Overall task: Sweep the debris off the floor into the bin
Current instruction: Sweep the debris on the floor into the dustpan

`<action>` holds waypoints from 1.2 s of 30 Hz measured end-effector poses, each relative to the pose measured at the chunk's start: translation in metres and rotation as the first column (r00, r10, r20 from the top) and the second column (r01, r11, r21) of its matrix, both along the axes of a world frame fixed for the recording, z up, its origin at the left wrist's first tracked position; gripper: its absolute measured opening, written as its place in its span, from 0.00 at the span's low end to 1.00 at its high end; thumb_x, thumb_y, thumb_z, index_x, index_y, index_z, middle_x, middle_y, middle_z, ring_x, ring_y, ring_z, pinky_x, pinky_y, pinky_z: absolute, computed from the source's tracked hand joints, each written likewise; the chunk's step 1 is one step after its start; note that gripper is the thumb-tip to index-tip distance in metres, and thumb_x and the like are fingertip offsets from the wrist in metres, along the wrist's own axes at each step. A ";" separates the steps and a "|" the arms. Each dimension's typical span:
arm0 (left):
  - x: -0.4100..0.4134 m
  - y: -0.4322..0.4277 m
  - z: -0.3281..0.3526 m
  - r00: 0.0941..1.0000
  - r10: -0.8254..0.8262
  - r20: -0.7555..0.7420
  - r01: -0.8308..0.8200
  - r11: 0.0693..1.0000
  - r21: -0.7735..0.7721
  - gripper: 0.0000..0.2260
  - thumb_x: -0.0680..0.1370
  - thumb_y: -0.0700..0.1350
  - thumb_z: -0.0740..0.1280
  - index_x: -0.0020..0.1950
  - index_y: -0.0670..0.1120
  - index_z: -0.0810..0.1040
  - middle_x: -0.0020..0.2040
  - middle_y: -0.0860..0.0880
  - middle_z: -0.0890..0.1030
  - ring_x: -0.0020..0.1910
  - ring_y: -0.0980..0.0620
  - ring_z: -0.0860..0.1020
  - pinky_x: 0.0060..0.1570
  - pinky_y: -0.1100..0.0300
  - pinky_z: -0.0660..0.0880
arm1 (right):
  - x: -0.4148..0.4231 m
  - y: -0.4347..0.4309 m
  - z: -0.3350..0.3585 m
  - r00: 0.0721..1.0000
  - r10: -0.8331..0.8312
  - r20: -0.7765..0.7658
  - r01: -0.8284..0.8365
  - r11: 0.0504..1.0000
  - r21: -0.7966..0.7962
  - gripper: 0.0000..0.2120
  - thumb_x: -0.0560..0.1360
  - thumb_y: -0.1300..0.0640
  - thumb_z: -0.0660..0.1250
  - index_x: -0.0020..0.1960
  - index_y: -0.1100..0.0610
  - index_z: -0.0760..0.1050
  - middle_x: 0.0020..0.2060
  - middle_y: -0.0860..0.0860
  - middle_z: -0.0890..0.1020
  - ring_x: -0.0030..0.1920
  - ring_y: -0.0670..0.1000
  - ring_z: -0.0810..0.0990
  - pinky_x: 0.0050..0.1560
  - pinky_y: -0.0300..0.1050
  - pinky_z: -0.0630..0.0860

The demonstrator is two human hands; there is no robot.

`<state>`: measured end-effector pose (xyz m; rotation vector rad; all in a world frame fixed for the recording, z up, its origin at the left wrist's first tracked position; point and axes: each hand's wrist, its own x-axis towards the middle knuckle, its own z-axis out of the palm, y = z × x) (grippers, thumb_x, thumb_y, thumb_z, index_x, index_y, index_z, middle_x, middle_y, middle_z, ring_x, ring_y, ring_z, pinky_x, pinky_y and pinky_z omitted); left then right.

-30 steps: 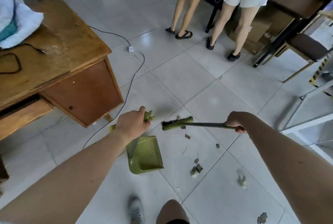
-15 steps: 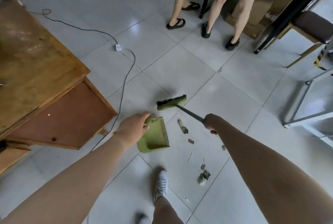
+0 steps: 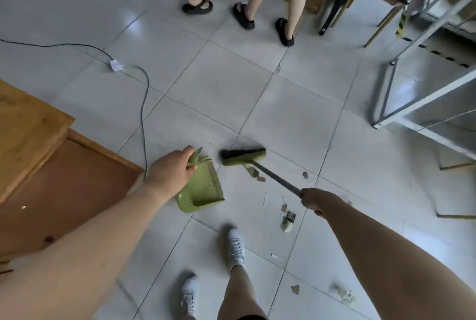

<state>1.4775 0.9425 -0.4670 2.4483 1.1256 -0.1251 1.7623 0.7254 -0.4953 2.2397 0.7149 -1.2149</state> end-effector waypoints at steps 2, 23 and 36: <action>-0.005 -0.009 0.002 0.999 -0.036 -0.003 0.036 0.999 0.002 0.12 0.79 0.50 0.64 0.59 0.48 0.70 0.47 0.46 0.80 0.45 0.44 0.79 0.41 0.50 0.78 | -0.012 -0.033 0.005 1.000 -0.023 0.012 0.024 0.999 -0.027 0.20 0.81 0.63 0.52 0.73 0.57 0.65 0.34 0.49 0.67 0.30 0.46 0.65 0.29 0.36 0.62; -0.013 -0.166 0.020 0.935 -0.351 -0.042 0.351 0.936 -0.012 0.08 0.79 0.51 0.62 0.56 0.50 0.68 0.46 0.49 0.78 0.43 0.47 0.77 0.40 0.53 0.76 | -0.131 -0.326 0.044 0.837 -0.546 0.035 0.545 0.827 -0.135 0.23 0.84 0.55 0.47 0.78 0.57 0.54 0.34 0.47 0.58 0.29 0.47 0.67 0.29 0.35 0.66; 0.043 -0.309 0.031 0.885 -0.456 -0.093 0.461 0.887 0.032 0.10 0.80 0.49 0.61 0.58 0.48 0.65 0.42 0.48 0.76 0.39 0.47 0.76 0.35 0.54 0.75 | -0.066 -0.382 0.033 0.775 -0.632 -0.014 0.625 0.763 0.166 0.08 0.76 0.57 0.58 0.49 0.61 0.72 0.33 0.55 0.77 0.26 0.52 0.75 0.25 0.40 0.68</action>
